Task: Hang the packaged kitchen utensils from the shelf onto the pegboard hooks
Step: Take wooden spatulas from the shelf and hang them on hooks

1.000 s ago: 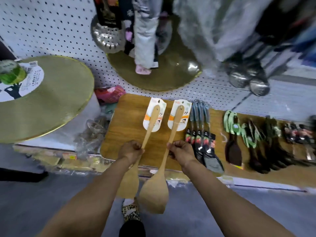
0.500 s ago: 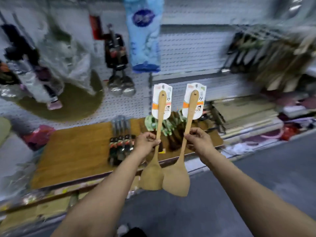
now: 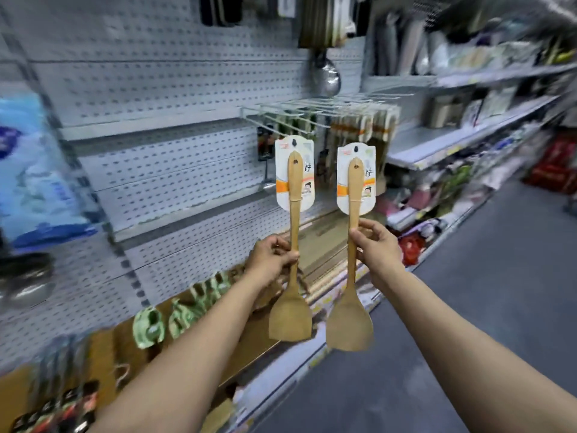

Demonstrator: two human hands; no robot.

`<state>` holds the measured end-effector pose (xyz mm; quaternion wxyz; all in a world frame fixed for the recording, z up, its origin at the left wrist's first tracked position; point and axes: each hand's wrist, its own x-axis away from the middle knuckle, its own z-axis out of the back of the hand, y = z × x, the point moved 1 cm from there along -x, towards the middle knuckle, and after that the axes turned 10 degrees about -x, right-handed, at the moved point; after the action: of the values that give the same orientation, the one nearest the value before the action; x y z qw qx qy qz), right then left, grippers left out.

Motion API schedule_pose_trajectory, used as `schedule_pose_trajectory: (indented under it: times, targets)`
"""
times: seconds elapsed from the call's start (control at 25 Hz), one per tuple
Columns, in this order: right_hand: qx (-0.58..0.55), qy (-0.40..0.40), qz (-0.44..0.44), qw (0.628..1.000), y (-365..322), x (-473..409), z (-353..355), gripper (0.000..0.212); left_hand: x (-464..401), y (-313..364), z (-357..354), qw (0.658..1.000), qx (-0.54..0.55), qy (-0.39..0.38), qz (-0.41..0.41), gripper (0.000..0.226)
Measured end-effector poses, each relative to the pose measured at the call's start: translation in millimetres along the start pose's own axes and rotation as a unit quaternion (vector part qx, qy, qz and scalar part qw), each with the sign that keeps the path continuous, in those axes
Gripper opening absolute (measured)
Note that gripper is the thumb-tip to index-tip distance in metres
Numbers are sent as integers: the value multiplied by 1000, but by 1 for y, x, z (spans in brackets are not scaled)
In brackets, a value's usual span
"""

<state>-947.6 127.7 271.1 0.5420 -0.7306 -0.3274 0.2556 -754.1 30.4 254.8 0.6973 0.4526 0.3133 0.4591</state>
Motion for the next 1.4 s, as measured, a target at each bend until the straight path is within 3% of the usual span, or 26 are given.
schedule_pose_trajectory:
  times: [0.08,0.2,0.32,0.44,0.64,0.8,1.04,1.4]
  targets:
    - [7,9,13,1000,-18,-58,27,19,-45,27,-44,1000,21,-19,-4,21]
    - [22,22,27,999,-49,-148,61,2,-118,65,-104,998,56,-30,0,21]
    - [38,19,24,999,-67,-222,90,23,-172,90,-146,998,50,-27,-2,19]
    - [26,8,25,999,-71,-293,121,21,-217,109,-189,999,27,-21,8,17]
    - [12,-37,1,999,-64,-409,165,16,-279,129,-263,999,-8,32,34,14]
    - [9,-107,-78,991,-61,-497,192,35,-312,149,-317,993,-24,95,71,18]
    - [32,-170,-125,977,-75,-579,191,27,-339,166,-368,983,-33,145,106,19]
    - [36,-222,-135,965,-47,-642,162,30,-403,150,-379,977,-56,161,127,18]
